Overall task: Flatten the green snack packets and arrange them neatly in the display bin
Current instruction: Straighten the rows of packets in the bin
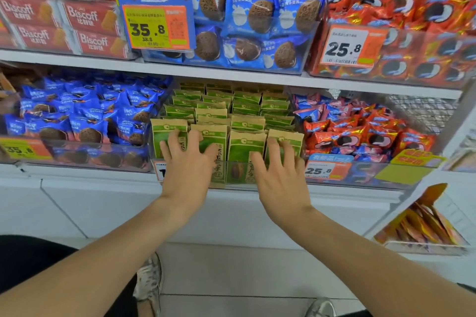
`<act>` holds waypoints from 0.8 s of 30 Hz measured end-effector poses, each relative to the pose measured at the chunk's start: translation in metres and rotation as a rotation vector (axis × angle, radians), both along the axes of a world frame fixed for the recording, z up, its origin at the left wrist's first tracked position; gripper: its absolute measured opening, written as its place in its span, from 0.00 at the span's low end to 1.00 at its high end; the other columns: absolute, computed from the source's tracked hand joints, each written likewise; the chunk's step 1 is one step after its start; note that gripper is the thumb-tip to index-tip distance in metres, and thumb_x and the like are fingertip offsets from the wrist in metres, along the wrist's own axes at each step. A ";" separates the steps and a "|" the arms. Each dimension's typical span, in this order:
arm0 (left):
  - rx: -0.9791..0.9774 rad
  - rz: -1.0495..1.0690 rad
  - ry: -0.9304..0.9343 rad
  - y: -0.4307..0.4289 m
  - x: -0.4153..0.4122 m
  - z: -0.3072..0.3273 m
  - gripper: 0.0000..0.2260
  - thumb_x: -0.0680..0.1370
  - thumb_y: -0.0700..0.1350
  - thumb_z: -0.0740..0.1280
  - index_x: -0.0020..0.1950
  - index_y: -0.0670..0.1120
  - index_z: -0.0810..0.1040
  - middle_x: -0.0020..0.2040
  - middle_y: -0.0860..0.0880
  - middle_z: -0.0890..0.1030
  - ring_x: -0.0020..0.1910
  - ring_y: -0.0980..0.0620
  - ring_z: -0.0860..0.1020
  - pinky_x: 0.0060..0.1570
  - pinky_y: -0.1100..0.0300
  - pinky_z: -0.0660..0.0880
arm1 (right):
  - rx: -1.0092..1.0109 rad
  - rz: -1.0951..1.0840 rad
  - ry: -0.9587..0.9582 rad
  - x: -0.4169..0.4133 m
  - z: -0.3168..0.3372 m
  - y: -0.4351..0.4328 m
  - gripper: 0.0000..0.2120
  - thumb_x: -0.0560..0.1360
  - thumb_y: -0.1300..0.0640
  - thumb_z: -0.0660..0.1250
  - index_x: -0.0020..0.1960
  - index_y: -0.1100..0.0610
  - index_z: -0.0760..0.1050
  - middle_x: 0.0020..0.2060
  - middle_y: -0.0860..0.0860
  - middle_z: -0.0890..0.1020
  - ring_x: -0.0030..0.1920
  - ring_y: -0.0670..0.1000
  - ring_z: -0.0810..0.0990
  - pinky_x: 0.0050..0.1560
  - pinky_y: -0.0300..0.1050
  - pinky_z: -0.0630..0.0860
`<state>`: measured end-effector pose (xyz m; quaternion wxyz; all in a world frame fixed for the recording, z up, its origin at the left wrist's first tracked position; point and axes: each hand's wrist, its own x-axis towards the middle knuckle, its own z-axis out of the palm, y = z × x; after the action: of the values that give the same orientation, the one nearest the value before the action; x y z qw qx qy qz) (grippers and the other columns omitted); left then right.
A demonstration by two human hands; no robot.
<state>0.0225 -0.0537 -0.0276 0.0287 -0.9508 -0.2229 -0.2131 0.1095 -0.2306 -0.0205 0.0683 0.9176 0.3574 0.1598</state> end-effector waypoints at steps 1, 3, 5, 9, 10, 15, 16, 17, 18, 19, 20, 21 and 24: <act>-0.008 -0.008 -0.016 0.002 0.001 0.001 0.13 0.71 0.36 0.82 0.48 0.43 0.80 0.60 0.37 0.74 0.66 0.20 0.68 0.59 0.22 0.69 | 0.005 -0.023 0.002 -0.001 0.000 0.001 0.34 0.66 0.62 0.79 0.67 0.55 0.68 0.73 0.65 0.67 0.73 0.72 0.66 0.59 0.68 0.75; -0.014 -0.015 -0.034 0.004 0.003 0.004 0.12 0.71 0.38 0.82 0.46 0.44 0.81 0.61 0.38 0.74 0.65 0.21 0.69 0.59 0.25 0.69 | 0.001 -0.007 0.017 -0.001 -0.002 0.002 0.39 0.63 0.64 0.80 0.68 0.55 0.66 0.71 0.64 0.69 0.71 0.72 0.67 0.56 0.67 0.76; -0.025 -0.027 -0.039 0.005 0.003 0.007 0.11 0.71 0.39 0.82 0.45 0.44 0.81 0.62 0.39 0.74 0.65 0.22 0.69 0.59 0.27 0.69 | 0.024 0.031 0.005 0.003 -0.004 0.003 0.40 0.62 0.66 0.81 0.68 0.55 0.66 0.66 0.62 0.71 0.69 0.71 0.70 0.54 0.65 0.78; -0.044 -0.046 -0.055 0.011 0.006 0.010 0.08 0.74 0.41 0.80 0.47 0.45 0.83 0.65 0.40 0.74 0.69 0.24 0.68 0.63 0.28 0.68 | 0.132 0.115 -0.041 0.017 0.000 0.006 0.40 0.52 0.71 0.83 0.58 0.57 0.68 0.48 0.58 0.77 0.47 0.61 0.76 0.33 0.54 0.78; -0.048 -0.042 -0.065 0.015 0.008 0.012 0.07 0.75 0.41 0.80 0.49 0.45 0.83 0.65 0.40 0.74 0.70 0.25 0.68 0.64 0.28 0.68 | 0.155 0.131 -0.046 0.023 0.002 0.007 0.41 0.50 0.71 0.83 0.58 0.57 0.68 0.46 0.57 0.77 0.45 0.60 0.75 0.31 0.52 0.75; -0.053 -0.055 -0.047 0.031 0.029 0.018 0.07 0.79 0.45 0.76 0.54 0.45 0.82 0.70 0.43 0.70 0.75 0.29 0.66 0.68 0.30 0.68 | 0.175 0.151 -0.093 0.052 0.010 0.014 0.38 0.61 0.61 0.87 0.63 0.53 0.69 0.48 0.53 0.79 0.48 0.57 0.76 0.39 0.50 0.76; -0.061 -0.055 -0.031 0.031 0.033 0.017 0.06 0.80 0.45 0.75 0.53 0.45 0.82 0.71 0.43 0.69 0.76 0.28 0.64 0.68 0.30 0.67 | 0.147 0.137 -0.113 0.055 0.011 0.016 0.38 0.61 0.61 0.86 0.65 0.53 0.69 0.49 0.54 0.79 0.49 0.58 0.76 0.44 0.52 0.76; -0.069 -0.046 -0.007 0.030 0.035 0.015 0.05 0.80 0.45 0.75 0.52 0.46 0.82 0.73 0.44 0.68 0.77 0.27 0.63 0.69 0.29 0.66 | 0.107 0.123 -0.137 0.057 0.011 0.018 0.39 0.62 0.61 0.85 0.67 0.54 0.68 0.52 0.55 0.78 0.51 0.59 0.76 0.49 0.54 0.76; -0.075 -0.032 0.016 0.028 0.037 0.011 0.04 0.80 0.44 0.76 0.51 0.46 0.82 0.74 0.44 0.67 0.77 0.26 0.61 0.70 0.29 0.65 | 0.069 0.113 -0.154 0.057 0.010 0.020 0.41 0.62 0.61 0.83 0.69 0.54 0.67 0.56 0.57 0.76 0.55 0.61 0.74 0.56 0.58 0.75; -0.076 -0.015 0.031 0.025 0.038 0.007 0.06 0.78 0.44 0.77 0.51 0.46 0.82 0.75 0.45 0.66 0.77 0.25 0.61 0.71 0.28 0.64 | 0.046 0.108 -0.155 0.056 0.010 0.021 0.43 0.62 0.60 0.82 0.72 0.53 0.65 0.61 0.60 0.74 0.61 0.64 0.73 0.64 0.65 0.72; -0.072 0.005 0.033 0.022 0.039 0.004 0.09 0.76 0.42 0.79 0.53 0.46 0.81 0.75 0.44 0.65 0.77 0.24 0.61 0.71 0.27 0.63 | 0.035 0.104 -0.135 0.055 0.009 0.022 0.47 0.64 0.57 0.81 0.77 0.52 0.62 0.69 0.64 0.70 0.69 0.68 0.69 0.71 0.72 0.66; -0.069 0.017 0.025 0.018 0.038 0.003 0.16 0.74 0.41 0.80 0.57 0.46 0.79 0.75 0.43 0.64 0.76 0.23 0.60 0.71 0.25 0.63 | 0.025 0.095 -0.108 0.053 0.008 0.024 0.50 0.66 0.53 0.79 0.82 0.51 0.57 0.76 0.66 0.63 0.76 0.72 0.62 0.76 0.77 0.56; -0.101 0.005 -0.036 0.005 0.034 -0.001 0.33 0.75 0.53 0.74 0.77 0.50 0.64 0.82 0.40 0.54 0.79 0.21 0.51 0.73 0.20 0.55 | 0.039 0.106 -0.056 0.050 0.002 0.028 0.48 0.76 0.38 0.67 0.86 0.46 0.42 0.84 0.65 0.46 0.82 0.75 0.47 0.77 0.80 0.44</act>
<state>0.0568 -0.0487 -0.0286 -0.0228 -0.9465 -0.2364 -0.2184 0.1592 -0.2025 -0.0183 0.0520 0.8938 0.4002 0.1957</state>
